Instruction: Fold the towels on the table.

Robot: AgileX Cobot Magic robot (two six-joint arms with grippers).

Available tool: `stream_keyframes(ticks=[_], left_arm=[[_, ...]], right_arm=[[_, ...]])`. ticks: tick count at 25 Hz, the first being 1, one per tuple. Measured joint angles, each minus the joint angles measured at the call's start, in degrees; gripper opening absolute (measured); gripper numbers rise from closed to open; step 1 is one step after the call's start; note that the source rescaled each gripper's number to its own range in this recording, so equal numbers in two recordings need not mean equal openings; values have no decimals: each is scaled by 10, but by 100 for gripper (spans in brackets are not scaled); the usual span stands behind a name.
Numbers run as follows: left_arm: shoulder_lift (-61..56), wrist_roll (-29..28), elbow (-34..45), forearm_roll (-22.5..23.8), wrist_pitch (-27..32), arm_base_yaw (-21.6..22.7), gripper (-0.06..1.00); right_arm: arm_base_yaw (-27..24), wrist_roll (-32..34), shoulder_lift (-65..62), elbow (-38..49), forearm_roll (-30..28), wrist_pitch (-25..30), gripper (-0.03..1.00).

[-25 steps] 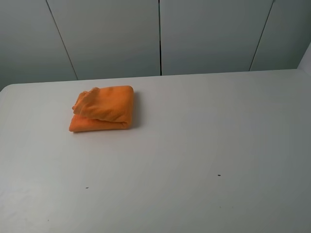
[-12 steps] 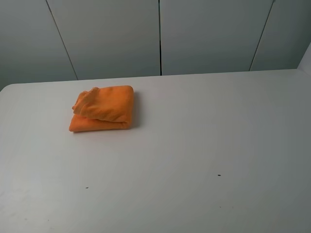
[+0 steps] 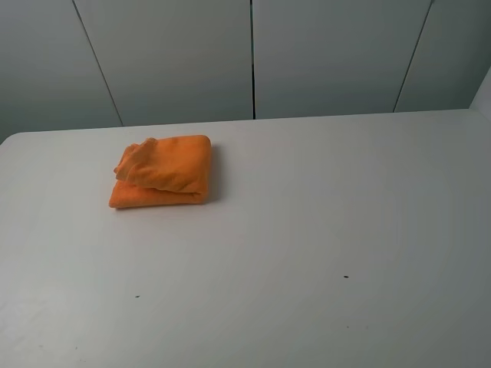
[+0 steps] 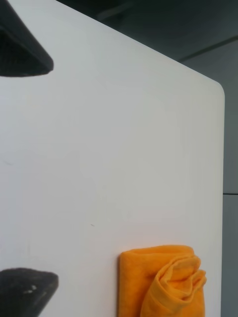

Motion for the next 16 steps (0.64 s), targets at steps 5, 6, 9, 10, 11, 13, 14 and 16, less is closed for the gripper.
stream_keyframes(ticks=[5, 6, 9, 10, 11, 13, 14, 16], left_arm=[[0, 0, 0, 0, 0, 0, 99], [0, 0, 0, 0, 0, 0, 99], [0, 0, 0, 0, 0, 0, 99], [0, 0, 0, 0, 0, 0, 99], [0, 0, 0, 0, 0, 0, 99], [0, 0, 0, 0, 0, 0, 99], [0, 0, 0, 0, 0, 0, 99], [0, 0, 0, 0, 0, 0, 99]], right_arm=[[0, 0, 0, 0, 0, 0, 100], [0, 0, 0, 0, 0, 0, 100], [0, 0, 0, 0, 0, 0, 100], [0, 0, 0, 0, 0, 0, 100], [0, 0, 0, 0, 0, 0, 100], [0, 0, 0, 0, 0, 0, 100], [0, 3, 0, 0, 0, 0, 100], [0, 5, 0, 0, 0, 0, 100]])
